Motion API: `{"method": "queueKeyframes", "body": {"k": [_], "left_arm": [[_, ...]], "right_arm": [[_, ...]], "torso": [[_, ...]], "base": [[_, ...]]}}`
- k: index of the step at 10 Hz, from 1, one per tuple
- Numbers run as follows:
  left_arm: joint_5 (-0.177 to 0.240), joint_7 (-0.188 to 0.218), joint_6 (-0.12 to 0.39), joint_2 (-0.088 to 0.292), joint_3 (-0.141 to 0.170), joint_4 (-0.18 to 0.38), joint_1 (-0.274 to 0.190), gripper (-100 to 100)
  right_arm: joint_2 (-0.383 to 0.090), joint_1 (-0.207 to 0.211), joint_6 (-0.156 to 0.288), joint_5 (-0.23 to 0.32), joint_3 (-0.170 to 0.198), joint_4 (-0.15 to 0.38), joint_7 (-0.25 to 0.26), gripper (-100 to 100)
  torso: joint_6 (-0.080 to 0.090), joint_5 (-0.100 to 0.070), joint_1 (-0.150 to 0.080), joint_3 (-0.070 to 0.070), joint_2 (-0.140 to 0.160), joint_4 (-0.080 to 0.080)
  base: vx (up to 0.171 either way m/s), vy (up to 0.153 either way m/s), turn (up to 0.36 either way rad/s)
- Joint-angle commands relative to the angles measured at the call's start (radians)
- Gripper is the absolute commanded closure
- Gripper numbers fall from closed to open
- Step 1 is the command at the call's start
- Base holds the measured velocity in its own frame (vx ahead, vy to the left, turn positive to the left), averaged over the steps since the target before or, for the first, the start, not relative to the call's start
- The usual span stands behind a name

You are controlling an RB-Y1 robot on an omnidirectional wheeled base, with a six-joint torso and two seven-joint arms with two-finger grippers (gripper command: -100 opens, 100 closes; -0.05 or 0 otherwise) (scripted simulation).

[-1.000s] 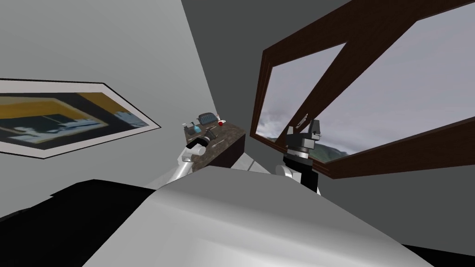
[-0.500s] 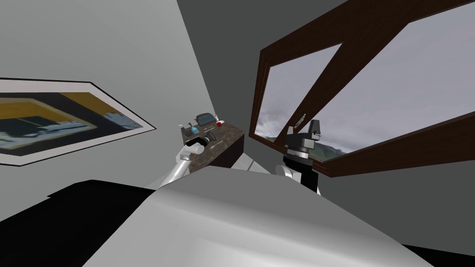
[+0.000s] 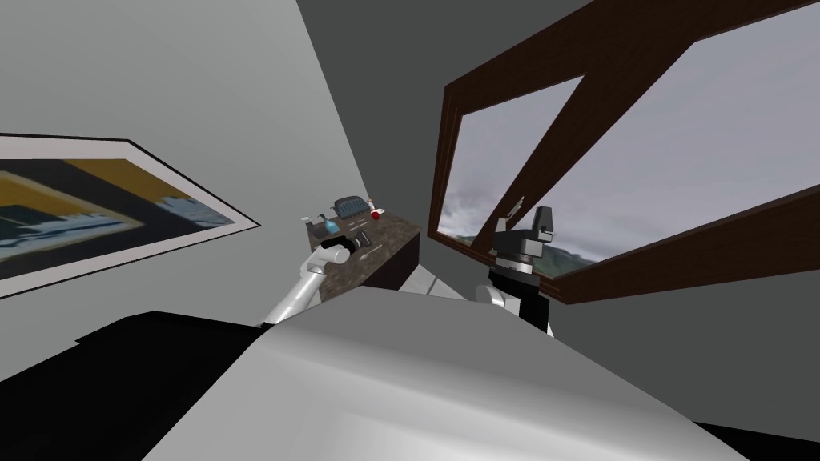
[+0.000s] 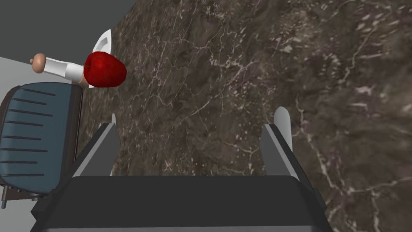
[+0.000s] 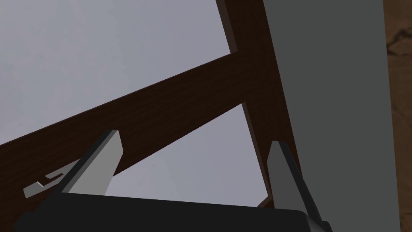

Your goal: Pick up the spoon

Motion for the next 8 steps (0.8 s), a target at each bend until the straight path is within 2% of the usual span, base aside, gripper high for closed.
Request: {"method": "queueKeyframes", "body": {"k": [1, 2, 3, 4, 5, 6, 7, 8], "left_arm": [[0.013, 0.016, 0.046, 0.012, -0.005, 0.014, -0.006, -100], [0.047, 0.043, 0.078, 0.042, -0.011, 0.034, -0.010, -100], [0.047, 0.043, 0.099, 0.042, -0.011, 0.034, -0.010, -100], [0.080, 0.070, 0.132, 0.072, -0.017, 0.055, -0.013, -100], [0.080, 0.070, 0.150, 0.072, -0.017, 0.055, -0.013, -100], [0.111, 0.096, 0.181, 0.102, -0.024, 0.075, -0.015, -100], [0.111, 0.096, 0.200, 0.102, -0.024, 0.075, -0.015, -100], [0.141, 0.122, 0.238, 0.130, -0.032, 0.094, -0.016, -100]], "right_arm": [[0.000, 0.000, 0.000, 0.000, 0.000, 0.000, 0.000, 0], [0.000, 0.000, 0.000, 0.000, 0.000, 0.000, 0.000, 0], [0.000, 0.000, 0.000, 0.000, 0.000, 0.000, 0.000, 0], [0.000, 0.000, 0.000, 0.000, 0.000, 0.000, 0.000, 0], [0.000, 0.000, 0.000, 0.000, 0.000, 0.000, 0.000, 0], [0.000, 0.000, 0.000, 0.000, 0.000, 0.000, 0.000, 0], [0.000, 0.000, 0.000, 0.000, 0.000, 0.000, 0.000, 0], [0.000, 0.000, 0.000, 0.000, 0.000, 0.000, 0.000, 0]], "torso": [[0.000, 0.000, 0.000, 0.000, 0.000, 0.000], [0.000, 0.000, 0.000, 0.000, 0.000, 0.000], [0.000, 0.000, 0.000, 0.000, 0.000, 0.000], [0.000, 0.000, 0.000, 0.000, 0.000, 0.000], [0.000, 0.000, 0.000, 0.000, 0.000, 0.000], [0.000, 0.000, 0.000, 0.000, 0.000, 0.000], [0.000, 0.000, 0.000, 0.000, -0.001, 0.000], [0.000, 0.000, 0.000, 0.000, 0.000, 0.000]], "base": [[0.025, -0.001, -0.028], [0.035, -0.006, -0.059], [0.030, -0.006, -0.034], [0.040, -0.007, -0.051], [0.032, -0.005, -0.036], [0.038, -0.008, -0.071], [0.034, -0.005, -0.025], [0.036, -0.003, -0.036]]}}
